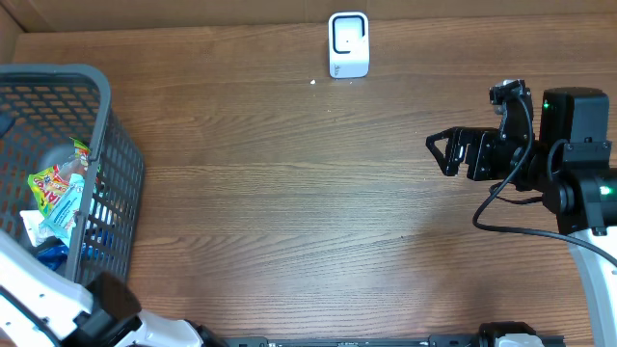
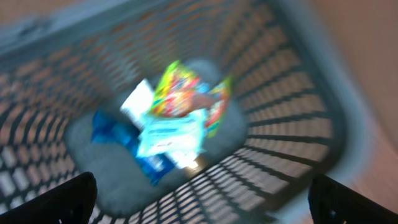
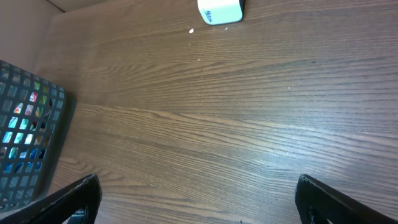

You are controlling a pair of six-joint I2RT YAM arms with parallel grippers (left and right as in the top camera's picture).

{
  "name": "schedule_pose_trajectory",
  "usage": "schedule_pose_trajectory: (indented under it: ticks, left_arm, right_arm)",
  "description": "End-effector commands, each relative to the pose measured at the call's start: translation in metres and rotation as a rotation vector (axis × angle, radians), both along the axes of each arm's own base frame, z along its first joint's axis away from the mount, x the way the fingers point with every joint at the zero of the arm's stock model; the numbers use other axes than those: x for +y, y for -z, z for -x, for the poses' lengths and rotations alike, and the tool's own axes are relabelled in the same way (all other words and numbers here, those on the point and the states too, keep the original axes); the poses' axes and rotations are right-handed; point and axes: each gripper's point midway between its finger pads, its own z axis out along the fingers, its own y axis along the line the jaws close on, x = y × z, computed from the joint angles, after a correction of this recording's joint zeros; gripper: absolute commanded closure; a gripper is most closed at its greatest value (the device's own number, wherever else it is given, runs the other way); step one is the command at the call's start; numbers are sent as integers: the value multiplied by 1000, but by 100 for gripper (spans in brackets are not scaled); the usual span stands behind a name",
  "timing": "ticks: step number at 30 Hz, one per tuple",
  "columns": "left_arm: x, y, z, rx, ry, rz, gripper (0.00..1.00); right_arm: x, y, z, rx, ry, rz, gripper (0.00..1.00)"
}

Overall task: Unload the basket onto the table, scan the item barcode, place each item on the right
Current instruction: 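Grasp the teal wet-wipes pack inside the basket with the left gripper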

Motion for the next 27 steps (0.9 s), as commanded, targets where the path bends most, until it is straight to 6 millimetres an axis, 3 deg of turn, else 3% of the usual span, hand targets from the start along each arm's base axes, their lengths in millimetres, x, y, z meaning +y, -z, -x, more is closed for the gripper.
schedule_pose_trajectory:
  ticks: [1, 4, 7, 11, 16, 21, 27]
  left_arm:
    - [28, 51, 20, 83, -106, 135, 0]
    - [46, 86, 27, 135, -113, 172, 0]
    - [50, 122, 18, 174, -51, 190, 0]
    - [41, 170, -3, 189, 100, 220, 0]
    - [33, 224, -7, 245, 173, 231, 1]
    - [35, 258, 1, 287, 131, 223, 0]
    - [46, 281, 9, 318, 70, 170, 1]
  right_arm:
    - [3, -7, -1, -19, -8, -9, 0]
    - [3, -7, -1, -19, -8, -9, 0]
    - [3, -7, -1, -19, -8, -9, 0]
    - [3, -7, -1, -19, -8, -9, 0]
    - [3, -7, -1, -19, -8, -9, 0]
    - [3, -7, -1, -19, -8, -9, 0]
    - [3, -7, -1, -19, -8, -9, 0]
